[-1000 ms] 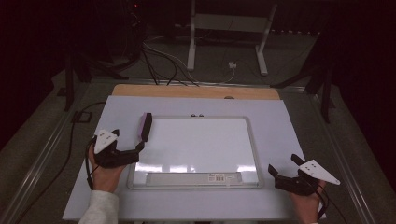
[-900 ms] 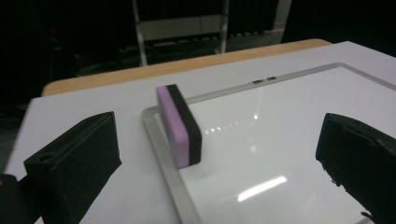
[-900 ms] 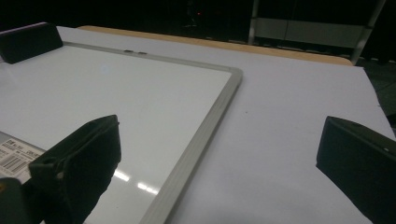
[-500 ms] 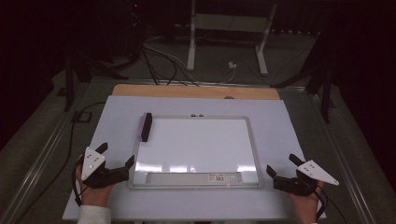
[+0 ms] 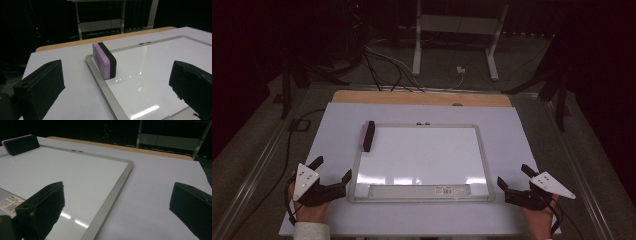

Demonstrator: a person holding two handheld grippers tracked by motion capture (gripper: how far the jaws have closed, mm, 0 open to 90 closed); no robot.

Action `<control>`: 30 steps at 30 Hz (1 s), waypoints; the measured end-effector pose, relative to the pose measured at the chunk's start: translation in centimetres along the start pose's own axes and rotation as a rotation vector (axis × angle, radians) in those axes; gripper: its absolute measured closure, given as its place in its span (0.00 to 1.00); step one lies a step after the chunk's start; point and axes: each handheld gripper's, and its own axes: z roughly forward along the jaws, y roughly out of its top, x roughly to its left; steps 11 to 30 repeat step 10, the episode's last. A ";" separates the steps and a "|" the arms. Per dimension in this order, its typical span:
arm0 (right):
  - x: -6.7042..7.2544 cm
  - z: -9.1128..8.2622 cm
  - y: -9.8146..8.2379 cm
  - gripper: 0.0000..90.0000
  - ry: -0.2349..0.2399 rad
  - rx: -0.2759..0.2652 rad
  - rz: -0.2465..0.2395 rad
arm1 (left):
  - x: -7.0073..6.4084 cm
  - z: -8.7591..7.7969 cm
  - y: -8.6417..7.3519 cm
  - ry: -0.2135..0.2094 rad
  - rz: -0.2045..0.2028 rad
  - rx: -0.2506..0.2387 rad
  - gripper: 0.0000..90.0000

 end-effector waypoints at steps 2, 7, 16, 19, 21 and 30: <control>0.0 0.0 0.0 0.00 0.001 0.000 -0.003 | 0.1 -0.1 0.0 0.000 -0.004 -0.002 0.01; -0.2 0.1 0.0 0.00 -0.004 -0.001 0.000 | 0.1 0.2 -0.2 -0.003 -0.005 0.015 0.01; -0.3 0.0 0.0 0.00 -0.008 -0.003 0.003 | 0.0 0.3 -0.2 -0.004 0.003 0.020 0.01; -0.3 0.0 0.0 0.00 -0.008 -0.003 0.003 | 0.0 0.3 -0.2 -0.004 0.003 0.020 0.01; -0.3 0.0 0.0 0.00 -0.008 -0.003 0.003 | 0.0 0.3 -0.2 -0.004 0.003 0.020 0.01; -0.3 0.0 0.0 0.00 -0.008 -0.003 0.003 | 0.0 0.3 -0.2 -0.004 0.003 0.020 0.01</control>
